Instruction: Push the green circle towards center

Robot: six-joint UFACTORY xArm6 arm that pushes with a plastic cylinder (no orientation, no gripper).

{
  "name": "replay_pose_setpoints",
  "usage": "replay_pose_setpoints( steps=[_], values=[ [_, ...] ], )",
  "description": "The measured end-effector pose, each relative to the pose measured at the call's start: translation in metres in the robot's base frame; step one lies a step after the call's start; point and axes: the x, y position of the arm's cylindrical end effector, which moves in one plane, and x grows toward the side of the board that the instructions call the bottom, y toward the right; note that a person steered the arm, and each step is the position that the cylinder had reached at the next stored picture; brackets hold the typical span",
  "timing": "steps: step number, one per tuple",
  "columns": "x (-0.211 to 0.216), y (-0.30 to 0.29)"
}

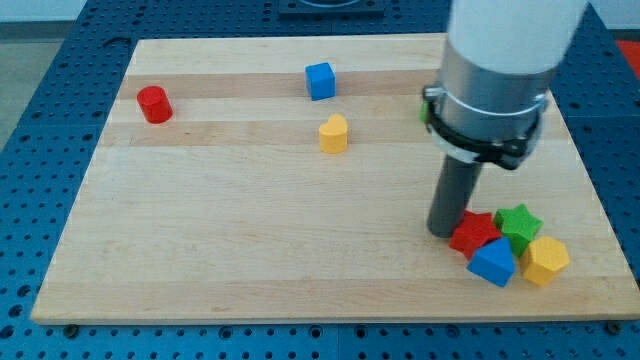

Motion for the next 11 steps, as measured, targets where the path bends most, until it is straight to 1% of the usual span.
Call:
replay_pose_setpoints(
  steps=[1, 2, 3, 5, 6, 7, 8, 9, 11],
  values=[
    [0.000, 0.012],
    [-0.009, -0.018],
    [-0.041, -0.035],
    [-0.140, 0.044],
    [-0.199, 0.034],
    [-0.207, -0.022],
    [-0.184, -0.056],
    [-0.159, -0.057],
    [-0.158, -0.066]
  ],
)
